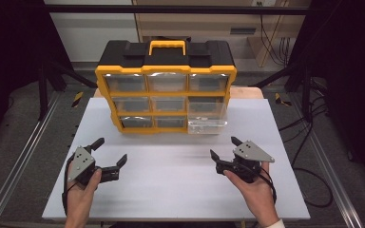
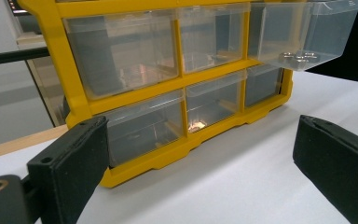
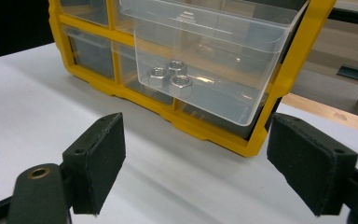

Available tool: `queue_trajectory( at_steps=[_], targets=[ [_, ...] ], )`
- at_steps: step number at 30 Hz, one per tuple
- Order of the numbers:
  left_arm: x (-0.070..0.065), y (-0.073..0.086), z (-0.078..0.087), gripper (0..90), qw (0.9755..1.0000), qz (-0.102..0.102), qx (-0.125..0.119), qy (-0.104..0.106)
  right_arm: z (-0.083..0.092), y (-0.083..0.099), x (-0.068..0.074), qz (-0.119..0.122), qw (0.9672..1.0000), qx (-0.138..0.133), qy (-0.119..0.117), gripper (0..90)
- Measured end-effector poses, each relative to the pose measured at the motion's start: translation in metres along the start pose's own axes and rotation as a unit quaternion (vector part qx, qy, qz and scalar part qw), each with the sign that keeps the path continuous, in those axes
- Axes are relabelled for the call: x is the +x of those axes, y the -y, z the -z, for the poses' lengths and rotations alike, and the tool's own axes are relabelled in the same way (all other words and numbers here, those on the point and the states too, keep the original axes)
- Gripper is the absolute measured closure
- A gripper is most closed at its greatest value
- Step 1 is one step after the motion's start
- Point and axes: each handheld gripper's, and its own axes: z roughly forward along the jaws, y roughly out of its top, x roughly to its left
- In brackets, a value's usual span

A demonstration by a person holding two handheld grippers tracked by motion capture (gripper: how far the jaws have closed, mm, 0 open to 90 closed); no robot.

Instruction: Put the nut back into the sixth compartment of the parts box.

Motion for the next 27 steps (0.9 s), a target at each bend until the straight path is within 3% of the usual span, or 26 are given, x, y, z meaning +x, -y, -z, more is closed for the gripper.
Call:
queue_trajectory(
  at_steps=[11,27],
  targets=[
    [0.000,0.005,0.007,3.0,0.9999,-0.005,-0.009,0.002,-0.007,-0.001,0.010,-0.001,1.0000,-0.006,-0.004,22.2],
    [0.004,0.007,0.010,2.4,0.9997,0.003,-0.024,0.006,-0.015,-0.007,0.023,0.012,0.9998,0.000,-0.017,60.8]
  ],
)
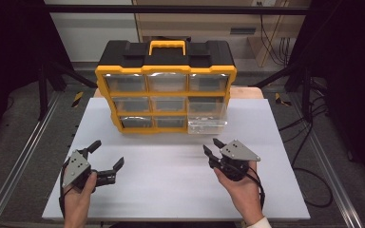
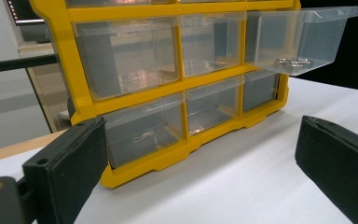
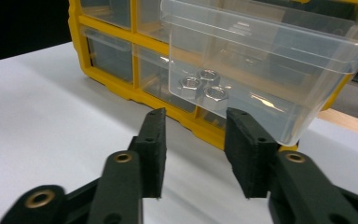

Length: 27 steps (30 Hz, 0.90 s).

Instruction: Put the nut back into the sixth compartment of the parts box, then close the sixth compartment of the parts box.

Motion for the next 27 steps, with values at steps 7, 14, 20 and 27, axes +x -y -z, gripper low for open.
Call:
queue_trajectory(
  at_steps=[7,14,20,27],
  targets=[
    [0.000,0.000,0.001,2.4,1.0000,0.002,-0.002,0.000,-0.008,0.001,-0.001,-0.008,0.9999,0.011,0.002,72.0],
    [0.002,0.000,0.003,2.3,0.9998,0.009,-0.014,0.006,-0.013,0.001,-0.001,-0.025,0.9995,0.017,0.007,86.3],
    [0.007,0.001,0.006,1.9,0.9988,0.027,-0.037,0.019,-0.016,-0.002,-0.002,-0.032,0.9991,0.017,0.023,90.0],
    [0.008,0.003,0.006,1.8,0.9980,0.039,-0.042,0.026,-0.019,-0.006,-0.006,-0.033,0.9988,0.012,0.035,90.0]
  ],
)
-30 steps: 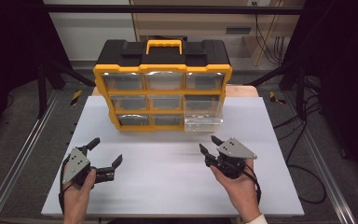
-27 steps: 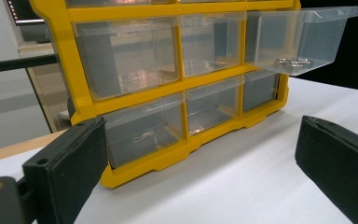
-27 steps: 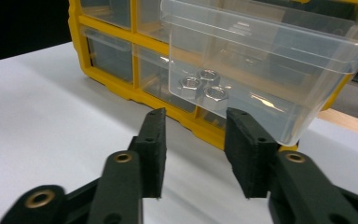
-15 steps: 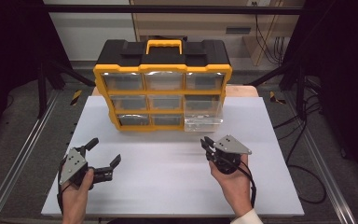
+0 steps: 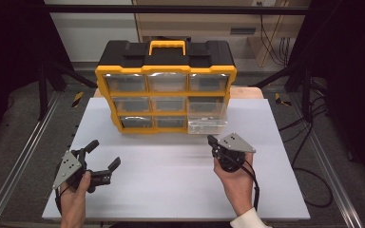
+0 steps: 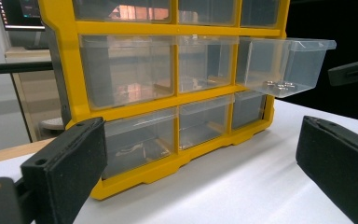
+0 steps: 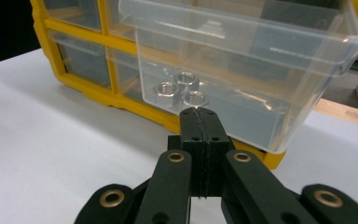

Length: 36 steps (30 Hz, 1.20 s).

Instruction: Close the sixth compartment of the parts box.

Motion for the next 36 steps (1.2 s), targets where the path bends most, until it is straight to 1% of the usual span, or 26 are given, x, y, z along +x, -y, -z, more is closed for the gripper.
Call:
queue_trajectory(
  at_steps=[2,5,8,9,11,13,16,18,21,23,27,30,33,36],
  targets=[
    [0.000,0.000,0.000,1.7,1.0000,0.005,-0.003,0.002,-0.002,-0.002,-0.002,-0.001,1.0000,0.001,0.001,90.0],
    [0.000,0.000,-0.002,1.6,1.0000,0.006,-0.002,0.004,-0.006,-0.004,-0.005,0.001,1.0000,0.002,0.001,90.0],
    [0.000,0.000,-0.004,1.6,1.0000,0.002,0.001,0.005,-0.010,-0.006,-0.007,0.001,1.0000,0.002,0.000,90.0],
    [0.000,0.001,-0.005,1.6,1.0000,-0.003,0.003,0.004,-0.011,-0.007,-0.008,0.002,1.0000,0.000,-0.003,90.0],
    [0.000,0.002,-0.008,1.6,0.9999,-0.013,0.011,-0.001,-0.013,-0.008,-0.009,0.005,1.0000,0.000,-0.002,90.0],
    [0.000,0.003,-0.010,1.8,0.9996,-0.020,0.014,-0.009,-0.014,-0.009,-0.010,0.001,1.0000,0.002,-0.001,90.0],
    [0.002,0.004,-0.011,2.0,0.9997,-0.016,0.012,-0.011,-0.016,-0.010,-0.010,0.009,0.9999,0.008,0.003,90.0],
    [0.001,0.005,-0.012,2.1,0.9999,-0.010,0.009,-0.005,-0.016,-0.009,-0.010,0.014,0.9998,0.010,0.004,90.0],
    [-0.003,0.005,-0.014,2.1,0.9998,-0.010,0.010,0.010,-0.016,-0.008,-0.012,0.012,0.9998,0.013,0.010,90.0],
    [-0.006,0.007,-0.017,2.1,0.9998,-0.014,0.014,0.009,-0.017,-0.007,-0.013,0.005,0.9999,0.013,0.001,90.0],
    [-0.009,0.008,-0.021,2.1,0.9995,-0.021,0.021,0.014,-0.017,-0.008,-0.013,0.001,0.9999,0.011,0.003,90.0],
    [-0.009,0.007,-0.021,2.0,0.9994,-0.021,0.020,0.017,-0.019,-0.008,-0.013,0.005,0.9999,0.012,0.004,90.0],
    [-0.007,0.007,-0.020,1.9,0.9992,-0.025,0.027,0.016,-0.020,-0.008,-0.012,0.006,0.9999,0.010,0.008,90.0],
    [-0.005,0.008,-0.020,1.7,0.9993,-0.018,0.028,0.015,-0.021,-0.008,-0.011,0.007,0.9999,0.009,0.011,90.0]
  ],
)
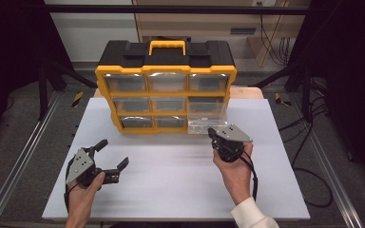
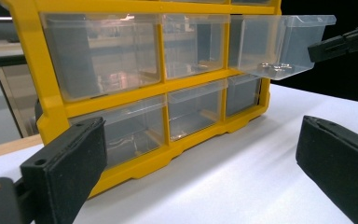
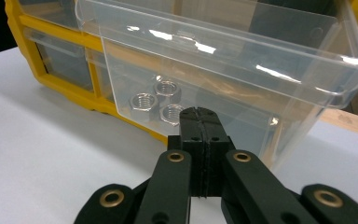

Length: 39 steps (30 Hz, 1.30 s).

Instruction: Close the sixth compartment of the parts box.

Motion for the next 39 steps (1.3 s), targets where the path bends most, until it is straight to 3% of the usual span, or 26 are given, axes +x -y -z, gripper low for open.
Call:
queue_trajectory(
  at_steps=[13,39],
  targets=[
    [0.001,-0.001,0.002,1.7,1.0000,0.000,-0.001,-0.003,0.002,-0.004,-0.003,-0.007,0.9998,-0.015,0.012,90.0],
    [0.002,-0.001,0.003,1.8,1.0000,-0.001,-0.002,-0.002,-0.024,-0.023,-0.010,-0.012,0.9999,-0.008,0.008,90.0]
  ],
)
